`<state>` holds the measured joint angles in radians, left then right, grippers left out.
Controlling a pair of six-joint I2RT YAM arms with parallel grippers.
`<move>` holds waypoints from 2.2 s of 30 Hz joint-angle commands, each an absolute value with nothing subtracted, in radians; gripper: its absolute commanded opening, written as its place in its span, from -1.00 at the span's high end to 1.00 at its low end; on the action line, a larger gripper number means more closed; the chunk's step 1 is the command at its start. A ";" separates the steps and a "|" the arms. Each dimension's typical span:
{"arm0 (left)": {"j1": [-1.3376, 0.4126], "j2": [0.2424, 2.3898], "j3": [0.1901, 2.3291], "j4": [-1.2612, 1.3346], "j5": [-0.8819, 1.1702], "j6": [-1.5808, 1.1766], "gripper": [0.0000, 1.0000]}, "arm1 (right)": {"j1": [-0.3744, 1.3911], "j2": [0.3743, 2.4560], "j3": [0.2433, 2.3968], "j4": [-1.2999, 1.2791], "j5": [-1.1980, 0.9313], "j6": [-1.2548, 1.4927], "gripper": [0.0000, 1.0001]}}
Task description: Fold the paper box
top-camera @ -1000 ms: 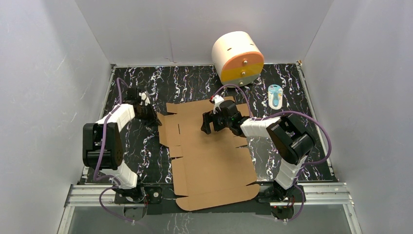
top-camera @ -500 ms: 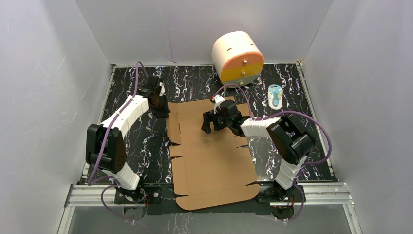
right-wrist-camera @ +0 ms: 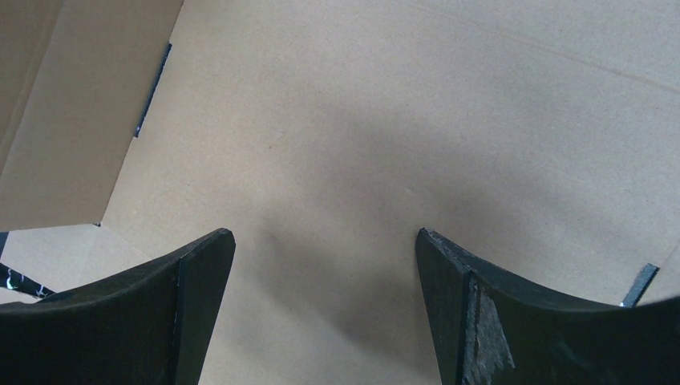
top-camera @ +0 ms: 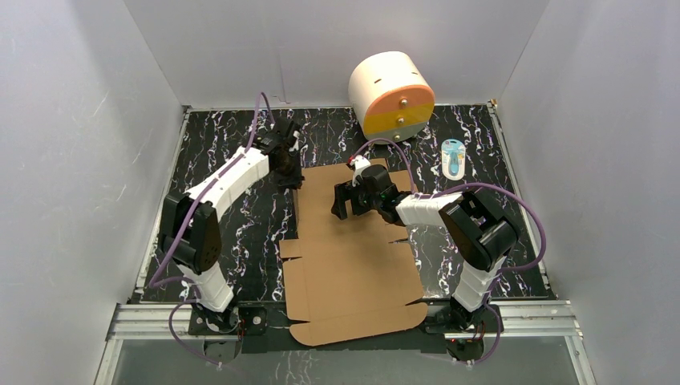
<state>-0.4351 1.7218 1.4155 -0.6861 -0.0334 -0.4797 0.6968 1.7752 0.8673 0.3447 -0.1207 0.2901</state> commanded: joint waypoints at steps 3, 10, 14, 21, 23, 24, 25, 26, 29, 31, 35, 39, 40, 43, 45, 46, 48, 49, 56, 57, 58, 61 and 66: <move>-0.480 1.787 1.467 -0.718 -0.026 -0.499 0.73 | 0.701 1.758 0.839 0.335 -0.103 0.307 -0.87; -0.483 1.741 1.477 -0.726 -0.096 -0.497 0.63 | 0.701 1.747 0.836 0.333 -0.086 0.307 -0.88; -0.482 1.670 1.452 -0.733 -0.180 -0.494 0.35 | 0.701 1.748 0.842 0.334 -0.073 0.307 -0.88; -0.448 1.518 1.315 -0.716 -0.225 -0.517 0.07 | 0.701 1.775 0.876 0.343 -0.062 0.321 -0.88; -0.429 1.465 1.281 -0.716 -0.228 -0.525 0.03 | 0.701 1.788 0.886 0.355 -0.053 0.329 -0.88; -0.420 1.437 1.261 -0.713 -0.226 -0.530 0.01 | 0.701 1.798 0.894 0.360 -0.048 0.332 -0.88; -0.410 1.398 1.237 -0.711 -0.221 -0.538 -0.01 | 0.701 1.809 0.903 0.364 -0.046 0.335 -0.88; -0.398 1.366 1.219 -0.710 -0.215 -0.545 -0.03 | 0.701 1.823 0.914 0.365 -0.044 0.336 -0.88; -0.369 1.276 1.146 -0.703 -0.195 -0.577 -0.08 | 0.701 1.865 0.949 0.369 -0.043 0.340 -0.87; -0.363 1.219 1.078 -0.682 -0.143 -0.618 -0.12 | 0.701 1.885 0.969 0.376 -0.048 0.339 -0.87; -0.362 1.133 0.912 -0.611 -0.009 -0.711 -0.18 | 0.702 1.854 0.978 0.373 -0.088 0.331 -0.87; -0.362 1.067 0.779 -0.538 0.088 -0.792 -0.18 | 0.702 1.754 0.948 0.338 -0.124 0.314 -0.88; -0.362 1.052 0.744 -0.518 0.106 -0.808 -0.18 | 0.703 1.729 0.935 0.327 -0.123 0.310 -0.88; -0.362 1.028 0.687 -0.484 0.119 -0.832 -0.18 | 0.701 1.661 0.897 0.294 -0.113 0.291 -0.90; -0.362 1.035 0.660 -0.470 0.125 -0.836 -0.20 | 0.701 1.628 0.874 0.268 -0.115 0.279 -0.91; -0.363 1.042 0.649 -0.463 0.130 -0.838 -0.20 | 0.701 1.613 0.857 0.264 -0.122 0.276 -0.91; -0.362 1.054 0.624 -0.443 0.137 -0.841 -0.20 | 0.702 1.589 0.819 0.264 -0.138 0.281 -0.91; -0.363 1.058 0.615 -0.435 0.135 -0.841 -0.20 | 0.702 1.579 0.796 0.271 -0.146 0.286 -0.91; -0.362 1.102 0.581 -0.388 0.113 -0.837 -0.20 | 0.704 1.552 0.707 0.294 -0.173 0.300 -0.90; -0.362 1.109 0.574 -0.379 0.113 -0.838 -0.20 | 0.706 1.554 0.702 0.296 -0.174 0.299 -0.90; -0.362 1.116 0.565 -0.365 0.114 -0.836 -0.20 | 0.709 1.556 0.694 0.301 -0.174 0.299 -0.90; -0.362 1.149 0.542 -0.320 0.132 -0.836 -0.19 | 0.714 1.570 0.678 0.320 -0.174 0.306 -0.90; -0.362 1.199 0.526 -0.272 0.154 -0.832 -0.13 | 0.726 1.584 0.669 0.331 -0.172 0.317 -0.90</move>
